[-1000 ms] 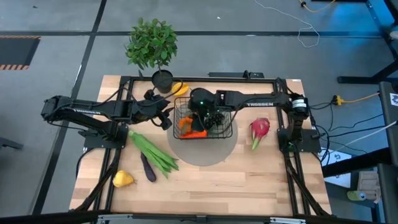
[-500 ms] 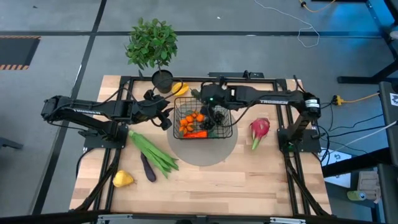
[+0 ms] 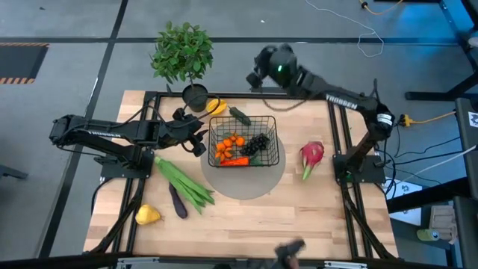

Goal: Build produce basket
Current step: Put the bell pepper into the black wire basket

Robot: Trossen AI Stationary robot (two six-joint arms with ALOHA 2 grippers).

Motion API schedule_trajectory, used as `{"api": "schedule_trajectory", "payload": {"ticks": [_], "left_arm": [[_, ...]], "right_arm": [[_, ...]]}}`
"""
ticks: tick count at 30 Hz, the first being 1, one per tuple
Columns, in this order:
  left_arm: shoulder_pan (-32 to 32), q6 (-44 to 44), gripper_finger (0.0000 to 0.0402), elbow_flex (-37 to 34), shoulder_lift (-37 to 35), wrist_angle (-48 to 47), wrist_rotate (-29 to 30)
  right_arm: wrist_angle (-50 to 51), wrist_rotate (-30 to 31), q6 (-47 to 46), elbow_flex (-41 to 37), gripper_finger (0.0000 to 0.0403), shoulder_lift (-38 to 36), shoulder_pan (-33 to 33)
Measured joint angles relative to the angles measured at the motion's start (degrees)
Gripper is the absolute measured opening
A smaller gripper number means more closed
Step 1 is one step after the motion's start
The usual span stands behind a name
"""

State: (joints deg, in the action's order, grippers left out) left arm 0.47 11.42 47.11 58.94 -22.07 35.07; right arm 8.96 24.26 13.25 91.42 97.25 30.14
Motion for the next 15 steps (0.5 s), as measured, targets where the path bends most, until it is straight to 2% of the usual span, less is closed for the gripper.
{"api": "schedule_trajectory", "payload": {"ticks": [5, 8, 10, 15], "left_arm": [[0.00, -0.02, 0.0135, -0.01, 0.00, -0.02, 0.00], [0.00, -0.02, 0.0135, 0.00, 0.00, -0.02, 0.00], [0.00, -0.02, 0.0135, 0.00, 0.00, 0.00, 0.00], [0.00, -0.02, 0.0135, 0.00, 0.00, -0.09, 0.00]], "right_arm": [[-0.09, -30.96, -15.95, 5.31, 0.0160, 6.70, 10.48], [2.79, -42.31, -21.67, 12.12, 0.0160, 13.60, 13.11], [8.85, -46.13, -21.91, 19.79, 0.0160, 18.88, 13.53], [32.45, -46.56, -15.71, 42.62, 0.0160, 31.44, 13.49]]}}
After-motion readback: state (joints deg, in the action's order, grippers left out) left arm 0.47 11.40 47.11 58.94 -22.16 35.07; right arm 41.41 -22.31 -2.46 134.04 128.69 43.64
